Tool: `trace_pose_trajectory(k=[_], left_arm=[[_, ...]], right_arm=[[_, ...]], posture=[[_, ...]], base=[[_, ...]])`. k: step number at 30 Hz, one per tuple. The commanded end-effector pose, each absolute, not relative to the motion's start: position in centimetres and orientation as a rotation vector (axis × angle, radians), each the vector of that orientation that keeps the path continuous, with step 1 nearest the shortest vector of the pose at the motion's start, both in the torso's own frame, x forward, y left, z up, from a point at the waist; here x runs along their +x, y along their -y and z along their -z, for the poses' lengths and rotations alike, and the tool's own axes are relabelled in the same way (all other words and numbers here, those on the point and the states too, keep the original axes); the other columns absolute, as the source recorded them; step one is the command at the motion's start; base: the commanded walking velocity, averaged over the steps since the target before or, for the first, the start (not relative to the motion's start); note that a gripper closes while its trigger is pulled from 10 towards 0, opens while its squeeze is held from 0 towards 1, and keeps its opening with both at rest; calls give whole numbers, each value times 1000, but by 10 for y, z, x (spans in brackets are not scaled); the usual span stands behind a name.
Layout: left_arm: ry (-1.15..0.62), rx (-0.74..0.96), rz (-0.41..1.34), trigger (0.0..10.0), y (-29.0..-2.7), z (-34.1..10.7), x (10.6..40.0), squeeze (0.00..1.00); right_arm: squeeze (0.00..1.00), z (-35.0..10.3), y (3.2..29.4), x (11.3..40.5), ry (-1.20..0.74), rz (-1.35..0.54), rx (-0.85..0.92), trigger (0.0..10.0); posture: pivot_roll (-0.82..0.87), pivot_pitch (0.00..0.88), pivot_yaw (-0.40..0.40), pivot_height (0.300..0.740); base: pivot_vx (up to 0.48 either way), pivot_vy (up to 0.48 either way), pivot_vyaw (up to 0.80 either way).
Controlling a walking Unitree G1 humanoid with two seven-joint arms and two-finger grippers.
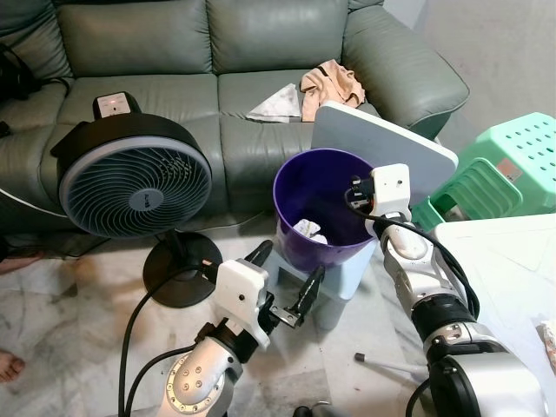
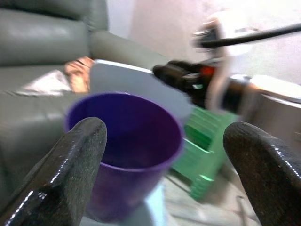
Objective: Picking trash to rubbish bin
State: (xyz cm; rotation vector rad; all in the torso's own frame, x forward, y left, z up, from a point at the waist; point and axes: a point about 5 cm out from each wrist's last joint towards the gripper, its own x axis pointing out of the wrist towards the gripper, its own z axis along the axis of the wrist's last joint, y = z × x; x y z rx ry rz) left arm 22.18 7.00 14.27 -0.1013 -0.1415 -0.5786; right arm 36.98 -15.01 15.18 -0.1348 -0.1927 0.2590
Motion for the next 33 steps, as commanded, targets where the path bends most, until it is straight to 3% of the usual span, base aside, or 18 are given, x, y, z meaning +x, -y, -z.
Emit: trace_pose_trajectory(k=[1,4,16,20,31,32,33], left_arm=[[134,-101,541,10000,-80,-140,228,0],[173,-59,531,10000,-88,-148,241,0],[195,-49,340,10000,-119,-151,290,0],[184,-11,291,10000,-126,-152,306,0],[199,-50,239,10000,-148,-159,331,0],[195,-58,219,10000,-150,-158,331,0],[193,-63,205,10000,-151,-157,332,0]], right_arm=[[1000,-154,156,360,261,-317,-105,10000],[1000,-150,176,350,278,-219,-110,10000],[1000,-149,209,307,352,-104,-60,10000],[1000,-148,210,299,365,-90,-44,10000],[1000,-147,223,284,347,53,15,10000],[0,-145,221,283,347,54,24,10000],[0,-144,219,282,349,51,28,10000]], posture=[[184,219,-76,740],[185,199,-67,740],[118,106,-24,740],[75,57,3,740],[46,23,29,740],[39,15,33,740],[39,15,33,740]], base=[[0,0,0],[0,0,0],[0,0,0],[0,0,0],[0,0,0],[0,0,0],[0,0,0]])
